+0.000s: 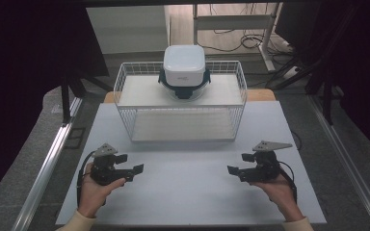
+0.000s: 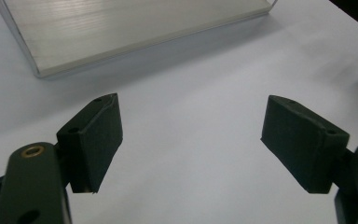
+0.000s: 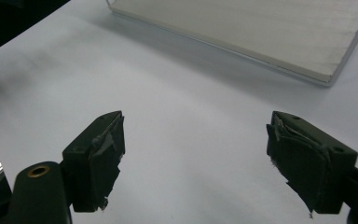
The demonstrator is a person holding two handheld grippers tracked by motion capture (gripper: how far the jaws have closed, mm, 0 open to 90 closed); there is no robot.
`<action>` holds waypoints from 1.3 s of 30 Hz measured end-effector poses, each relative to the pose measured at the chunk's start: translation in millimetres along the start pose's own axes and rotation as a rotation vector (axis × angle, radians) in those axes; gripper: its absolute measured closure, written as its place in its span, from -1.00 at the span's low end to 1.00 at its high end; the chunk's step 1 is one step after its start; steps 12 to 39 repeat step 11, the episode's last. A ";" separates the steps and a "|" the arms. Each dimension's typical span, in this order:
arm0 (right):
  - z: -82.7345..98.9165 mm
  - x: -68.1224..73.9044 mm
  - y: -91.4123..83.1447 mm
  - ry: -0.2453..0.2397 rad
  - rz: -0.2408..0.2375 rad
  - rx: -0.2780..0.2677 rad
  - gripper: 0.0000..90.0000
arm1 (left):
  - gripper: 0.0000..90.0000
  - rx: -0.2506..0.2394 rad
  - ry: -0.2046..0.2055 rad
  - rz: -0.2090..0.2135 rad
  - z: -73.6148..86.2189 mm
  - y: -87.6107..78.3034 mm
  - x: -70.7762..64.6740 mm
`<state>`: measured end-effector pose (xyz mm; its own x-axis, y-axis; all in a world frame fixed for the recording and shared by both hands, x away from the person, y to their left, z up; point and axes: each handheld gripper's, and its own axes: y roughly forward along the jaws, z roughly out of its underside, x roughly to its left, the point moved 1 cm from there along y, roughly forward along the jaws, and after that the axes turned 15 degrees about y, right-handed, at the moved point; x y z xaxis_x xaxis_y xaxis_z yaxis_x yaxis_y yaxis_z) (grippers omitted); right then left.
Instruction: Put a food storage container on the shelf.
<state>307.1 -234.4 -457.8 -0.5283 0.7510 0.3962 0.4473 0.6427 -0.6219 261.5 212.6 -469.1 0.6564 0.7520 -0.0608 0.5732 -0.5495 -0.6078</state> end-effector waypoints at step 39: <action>-1.2 -0.4 -3.5 -0.014 0.004 -0.027 -0.62 | -0.57 -0.006 -0.024 -0.014 1.2 -0.9 4.0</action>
